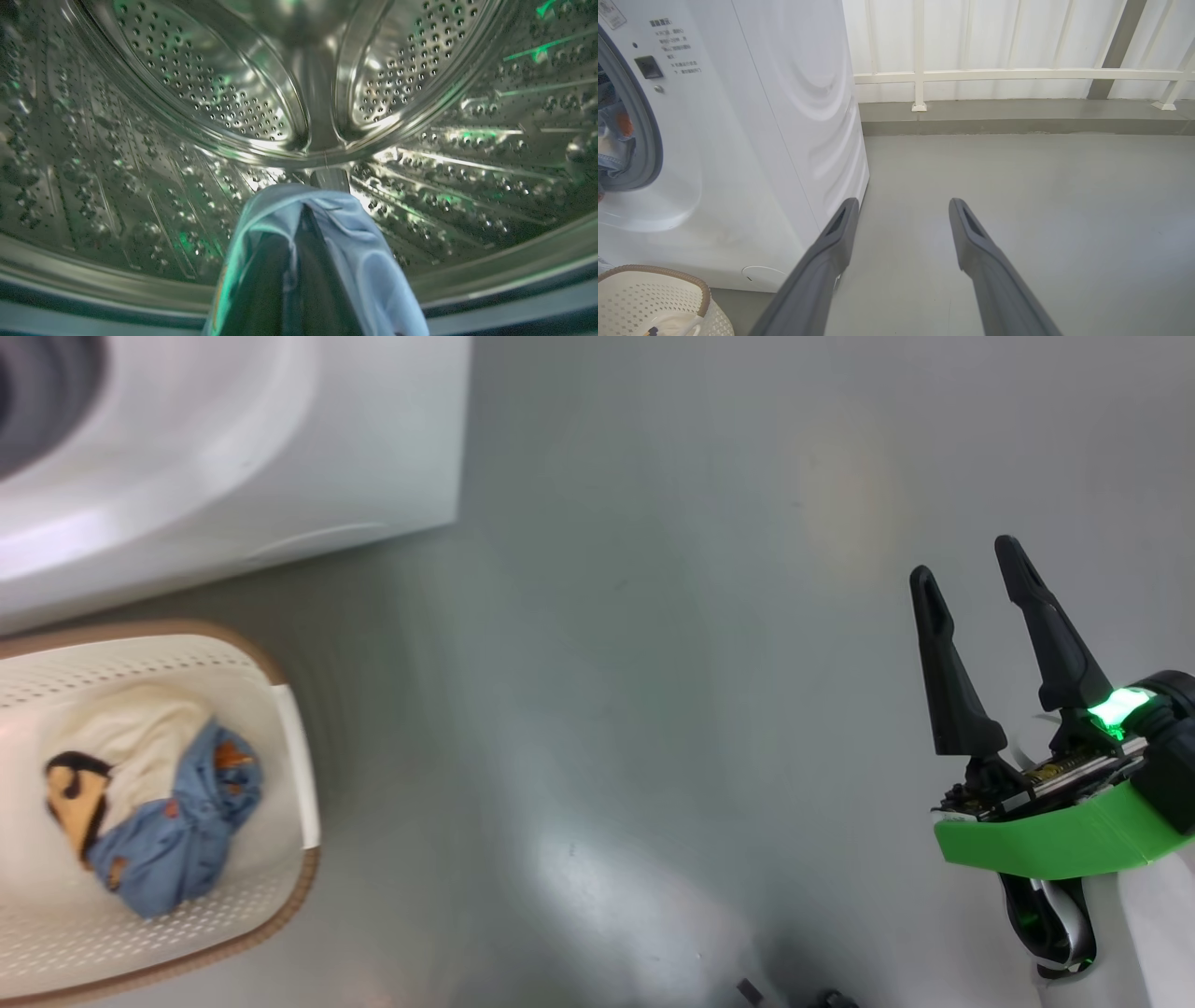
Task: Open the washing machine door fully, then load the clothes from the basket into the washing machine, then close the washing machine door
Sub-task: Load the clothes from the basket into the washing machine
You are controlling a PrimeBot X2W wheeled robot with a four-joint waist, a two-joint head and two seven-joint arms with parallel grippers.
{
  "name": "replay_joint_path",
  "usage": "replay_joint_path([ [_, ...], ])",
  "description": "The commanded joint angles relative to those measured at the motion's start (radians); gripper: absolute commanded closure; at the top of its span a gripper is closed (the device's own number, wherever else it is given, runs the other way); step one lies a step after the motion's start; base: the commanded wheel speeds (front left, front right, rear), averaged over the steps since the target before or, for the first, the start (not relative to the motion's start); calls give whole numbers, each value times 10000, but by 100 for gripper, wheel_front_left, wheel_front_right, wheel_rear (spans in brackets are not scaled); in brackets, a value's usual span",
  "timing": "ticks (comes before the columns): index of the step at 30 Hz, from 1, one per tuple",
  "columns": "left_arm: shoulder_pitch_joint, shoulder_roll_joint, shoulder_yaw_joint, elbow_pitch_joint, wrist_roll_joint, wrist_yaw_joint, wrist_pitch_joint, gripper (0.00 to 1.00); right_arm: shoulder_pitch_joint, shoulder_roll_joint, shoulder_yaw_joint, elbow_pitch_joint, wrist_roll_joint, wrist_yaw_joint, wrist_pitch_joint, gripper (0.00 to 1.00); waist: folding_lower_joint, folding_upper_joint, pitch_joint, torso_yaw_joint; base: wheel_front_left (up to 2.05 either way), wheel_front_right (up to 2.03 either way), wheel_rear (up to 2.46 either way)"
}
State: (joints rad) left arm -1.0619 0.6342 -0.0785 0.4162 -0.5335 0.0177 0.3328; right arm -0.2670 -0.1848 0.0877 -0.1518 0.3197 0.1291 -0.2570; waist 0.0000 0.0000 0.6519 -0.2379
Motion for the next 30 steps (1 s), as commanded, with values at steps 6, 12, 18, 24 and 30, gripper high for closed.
replay_joint_path([
  [6,-1260,975,314,111,743,201,-1459,100,13,77,251,-120,197,16,-48,0,0,0,684,-668,0,0,0],
  [12,-2250,1240,309,149,1305,358,-2801,100,-183,176,384,-106,260,16,-48,0,0,0,958,-891,0,0,0],
  [18,-2900,1297,117,75,1938,620,-4146,100,-237,185,390,-70,298,16,-48,0,0,0,1158,-919,0,0,0],
  [24,-3245,1238,-162,171,2227,666,-4634,100,-329,170,462,-43,317,16,-48,0,0,0,1270,-881,0,0,0],
  [30,-2721,970,-366,734,1821,611,-3331,100,-341,159,499,-35,355,16,-48,0,0,0,1344,-801,0,0,0],
])
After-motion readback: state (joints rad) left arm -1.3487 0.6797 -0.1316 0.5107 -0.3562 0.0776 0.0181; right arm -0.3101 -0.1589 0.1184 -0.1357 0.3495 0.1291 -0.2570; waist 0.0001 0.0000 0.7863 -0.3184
